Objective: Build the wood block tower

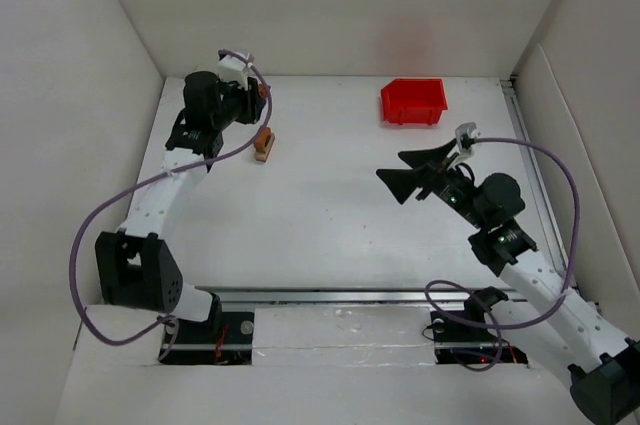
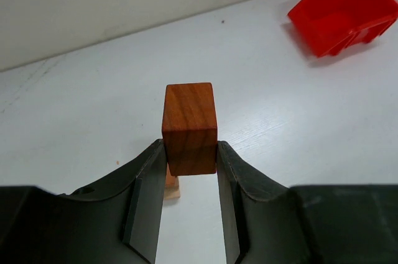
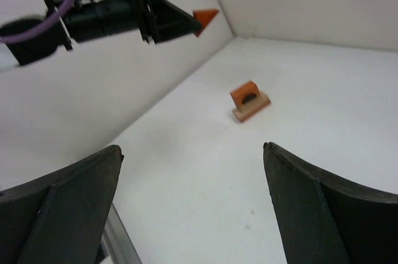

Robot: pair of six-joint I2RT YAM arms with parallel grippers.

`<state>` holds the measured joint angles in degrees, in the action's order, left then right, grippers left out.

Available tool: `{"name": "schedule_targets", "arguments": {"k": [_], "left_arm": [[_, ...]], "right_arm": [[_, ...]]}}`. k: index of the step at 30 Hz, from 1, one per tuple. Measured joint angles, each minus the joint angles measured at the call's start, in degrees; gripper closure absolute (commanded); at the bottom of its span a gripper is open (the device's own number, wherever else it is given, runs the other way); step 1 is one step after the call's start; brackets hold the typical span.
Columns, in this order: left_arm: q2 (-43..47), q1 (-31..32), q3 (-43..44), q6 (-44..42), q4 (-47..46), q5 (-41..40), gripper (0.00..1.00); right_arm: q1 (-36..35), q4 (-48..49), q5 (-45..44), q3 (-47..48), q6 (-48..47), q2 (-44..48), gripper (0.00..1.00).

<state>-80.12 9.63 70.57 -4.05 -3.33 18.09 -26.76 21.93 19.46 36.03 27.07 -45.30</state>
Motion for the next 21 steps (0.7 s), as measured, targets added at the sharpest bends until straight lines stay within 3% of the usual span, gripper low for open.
{"name": "schedule_targets", "arguments": {"k": [5,18,19,21], "left_arm": [[-7.4,-0.2,2.3,-3.0,1.2,-1.2,1.00],[-13.5,-0.4,0.1,-1.4,-4.5,-3.2,1.00],[-13.7,-0.4,0.0,-1.4,-5.3,-3.3,0.94],[-14.8,-0.4,-0.6,-1.4,-5.7,-3.3,0.94]], "right_arm": [[0.1,-6.5,-3.7,-6.1,-2.1,4.7,0.00],[0.0,-5.0,-5.0,-10.4,-1.8,4.9,0.00],[0.0,-4.9,-5.1,-10.4,-1.8,4.9,0.00],[0.0,-4.7,-5.3,-10.4,-1.8,4.9,0.00]]}}
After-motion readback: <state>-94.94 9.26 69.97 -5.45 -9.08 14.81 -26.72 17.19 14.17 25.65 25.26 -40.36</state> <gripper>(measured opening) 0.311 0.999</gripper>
